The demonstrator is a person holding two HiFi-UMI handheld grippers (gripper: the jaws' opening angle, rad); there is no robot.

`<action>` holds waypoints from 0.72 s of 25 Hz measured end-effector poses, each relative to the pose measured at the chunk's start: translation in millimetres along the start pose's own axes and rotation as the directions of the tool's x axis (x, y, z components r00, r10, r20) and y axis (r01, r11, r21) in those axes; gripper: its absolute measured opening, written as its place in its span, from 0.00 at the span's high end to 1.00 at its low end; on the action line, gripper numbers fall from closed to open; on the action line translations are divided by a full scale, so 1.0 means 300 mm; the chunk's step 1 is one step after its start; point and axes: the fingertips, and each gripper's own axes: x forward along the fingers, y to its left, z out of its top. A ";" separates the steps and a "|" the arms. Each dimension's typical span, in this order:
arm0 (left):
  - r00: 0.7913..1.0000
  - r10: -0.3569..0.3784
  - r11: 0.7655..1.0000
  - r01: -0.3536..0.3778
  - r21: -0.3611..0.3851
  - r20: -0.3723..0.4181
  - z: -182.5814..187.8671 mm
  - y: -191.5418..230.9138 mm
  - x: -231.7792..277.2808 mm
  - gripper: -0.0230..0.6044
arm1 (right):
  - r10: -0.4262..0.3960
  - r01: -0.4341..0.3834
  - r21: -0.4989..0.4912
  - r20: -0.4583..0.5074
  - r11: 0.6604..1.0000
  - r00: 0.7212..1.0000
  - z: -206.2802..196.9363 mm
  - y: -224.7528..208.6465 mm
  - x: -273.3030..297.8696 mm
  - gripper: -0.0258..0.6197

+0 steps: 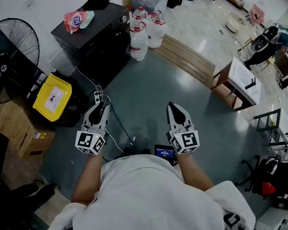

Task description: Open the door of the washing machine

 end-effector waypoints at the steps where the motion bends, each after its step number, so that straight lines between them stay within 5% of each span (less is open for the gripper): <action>1: 1.000 -0.003 1.000 0.003 -0.002 0.006 0.007 -0.009 -0.016 0.84 | 0.003 -0.003 -0.003 0.002 1.000 1.000 0.008 0.010 0.002 0.90; 18: 0.999 -0.015 1.000 0.016 -0.024 0.043 0.002 -0.076 -0.049 0.84 | -0.008 0.009 -0.015 0.059 1.000 0.998 0.032 -0.013 -0.092 0.90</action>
